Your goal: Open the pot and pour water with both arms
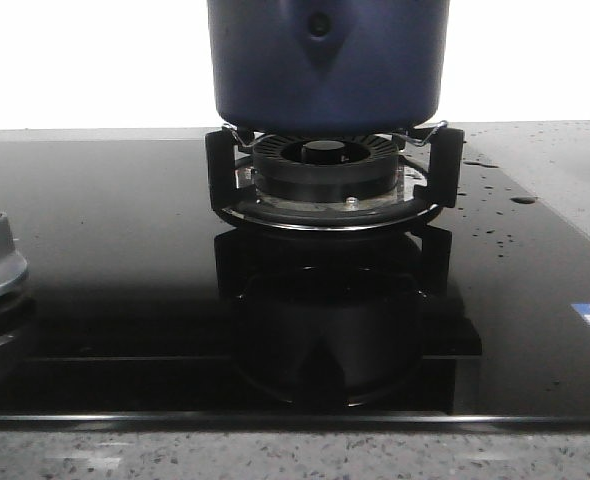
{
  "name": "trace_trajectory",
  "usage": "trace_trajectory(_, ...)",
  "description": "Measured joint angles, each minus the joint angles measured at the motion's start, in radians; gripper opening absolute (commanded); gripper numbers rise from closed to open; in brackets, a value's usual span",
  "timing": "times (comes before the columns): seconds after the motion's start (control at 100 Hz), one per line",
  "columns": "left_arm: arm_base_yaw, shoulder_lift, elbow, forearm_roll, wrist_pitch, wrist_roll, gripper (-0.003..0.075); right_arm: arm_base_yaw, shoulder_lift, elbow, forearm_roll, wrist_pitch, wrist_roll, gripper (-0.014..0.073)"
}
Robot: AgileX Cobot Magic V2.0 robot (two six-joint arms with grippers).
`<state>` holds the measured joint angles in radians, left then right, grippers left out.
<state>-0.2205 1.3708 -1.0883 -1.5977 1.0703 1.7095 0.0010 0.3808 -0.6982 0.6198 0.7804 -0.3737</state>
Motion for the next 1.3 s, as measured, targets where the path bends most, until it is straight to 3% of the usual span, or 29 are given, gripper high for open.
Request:
trace_trajectory(0.22,-0.042,0.163,-0.128,0.001,-0.020,0.050,0.0548,0.000,0.000,0.000,-0.003,-0.024,-0.005,0.0545)
trace_trajectory(0.57,-0.067,0.348,-0.265,-0.030,-0.064,0.057,0.0549,0.000,0.000,0.000,-0.005,-0.026,-0.006,0.0545)
trace_trajectory(0.86,-0.088,0.404,-0.313,-0.060,-0.067,0.058,0.0549,0.000,0.000,0.000,-0.005,-0.027,-0.010,0.0545)
trace_trajectory(1.3,-0.170,0.404,-0.320,-0.144,-0.193,0.058,0.0545,0.000,0.000,0.000,-0.005,-0.030,-0.010,0.0545)
